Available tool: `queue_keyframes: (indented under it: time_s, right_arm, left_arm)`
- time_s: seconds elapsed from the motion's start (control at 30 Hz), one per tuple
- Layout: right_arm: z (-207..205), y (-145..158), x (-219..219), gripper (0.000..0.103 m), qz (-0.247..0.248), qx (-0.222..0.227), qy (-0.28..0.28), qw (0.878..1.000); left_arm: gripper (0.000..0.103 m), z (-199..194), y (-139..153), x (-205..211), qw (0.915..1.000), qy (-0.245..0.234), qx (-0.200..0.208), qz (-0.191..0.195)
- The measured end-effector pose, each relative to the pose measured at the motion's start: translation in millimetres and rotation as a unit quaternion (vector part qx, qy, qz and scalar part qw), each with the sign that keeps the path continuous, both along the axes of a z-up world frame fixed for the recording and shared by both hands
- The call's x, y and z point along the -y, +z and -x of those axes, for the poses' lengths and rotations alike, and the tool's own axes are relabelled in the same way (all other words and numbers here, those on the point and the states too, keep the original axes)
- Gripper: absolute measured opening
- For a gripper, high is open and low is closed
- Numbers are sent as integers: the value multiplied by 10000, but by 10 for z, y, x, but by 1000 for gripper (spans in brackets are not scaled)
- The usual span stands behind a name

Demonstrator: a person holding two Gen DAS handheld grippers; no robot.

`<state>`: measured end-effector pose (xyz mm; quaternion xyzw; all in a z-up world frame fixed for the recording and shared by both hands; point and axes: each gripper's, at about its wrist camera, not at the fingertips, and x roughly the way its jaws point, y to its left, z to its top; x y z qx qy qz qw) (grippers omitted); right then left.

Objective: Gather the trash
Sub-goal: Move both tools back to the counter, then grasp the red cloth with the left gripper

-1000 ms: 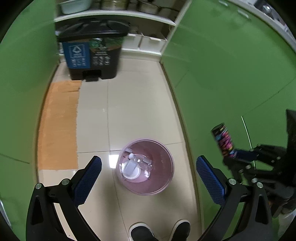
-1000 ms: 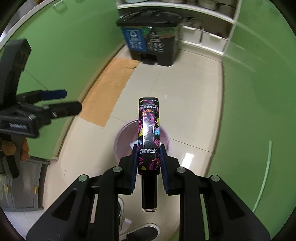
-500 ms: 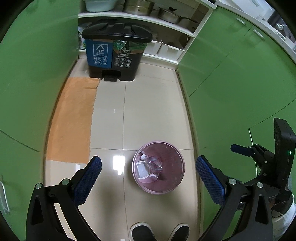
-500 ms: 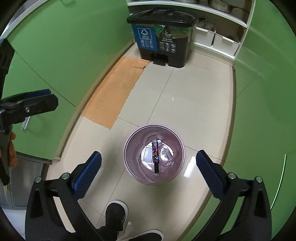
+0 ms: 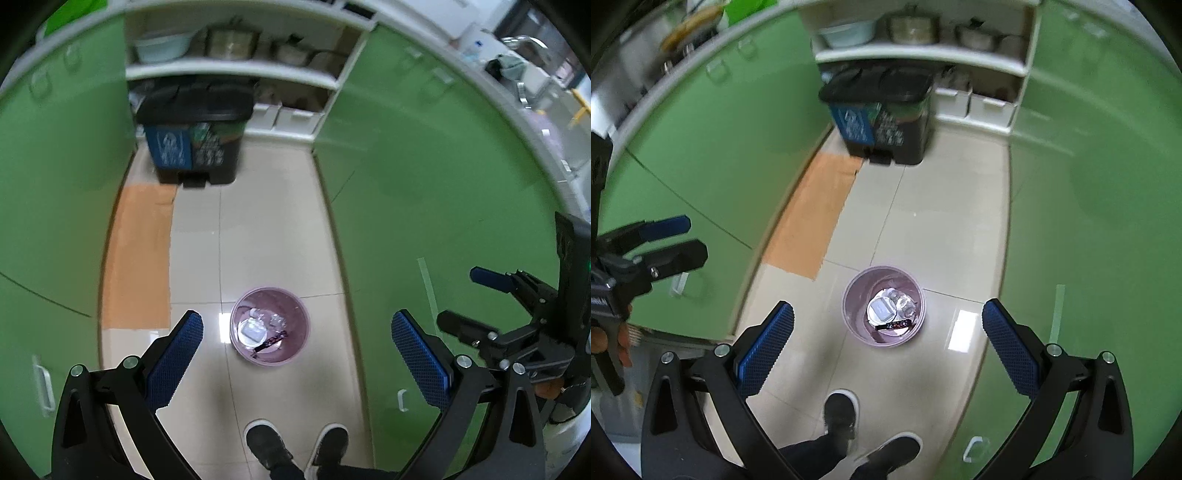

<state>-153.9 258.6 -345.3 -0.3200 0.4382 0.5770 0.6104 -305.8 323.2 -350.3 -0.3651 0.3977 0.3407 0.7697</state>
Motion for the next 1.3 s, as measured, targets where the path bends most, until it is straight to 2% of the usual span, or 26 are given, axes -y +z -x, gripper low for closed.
queue_keyframes:
  time_s: [0.27,0.4,0.57,0.7,0.8,1.1,1.17,1.3]
  right_arm:
    - [-272,1801,674,100,-358,-2,-431,9984]
    - [-444,2470,1081,100,-589,158,-708,9956]
    - [-789,2930,1608,100,-832,432,-1316,9869]
    - [-1100,3118,2103,100,-927,636,-1987,9736]
    - [-1327,3188,2521,100,-961,726,-2578,9587]
    - [-1725,3208,3801,100,-831,872,-4152,9017]
    - [-1761,3186,4025,100,-809,880,-4376,8912]
    - [-1858,3120,4328,100,-739,848,-4703,8753]
  left_arm:
    - [98,-265,1615,531,9986,-407,-120,-320]
    - [98,-463,2150,758,9962,-688,-141,-515]
    - [98,-867,2561,1003,9900,-1209,20,-729]
    - [98,-1330,2804,1190,9798,-1781,224,-876]
    - [98,-1755,2916,1381,9667,-2351,305,-959]
    - [98,-2845,2997,2063,9141,-3909,435,-982]
    - [98,-3038,2975,2230,9025,-4177,429,-962]
    - [98,-3342,2922,2519,8854,-4549,437,-850]
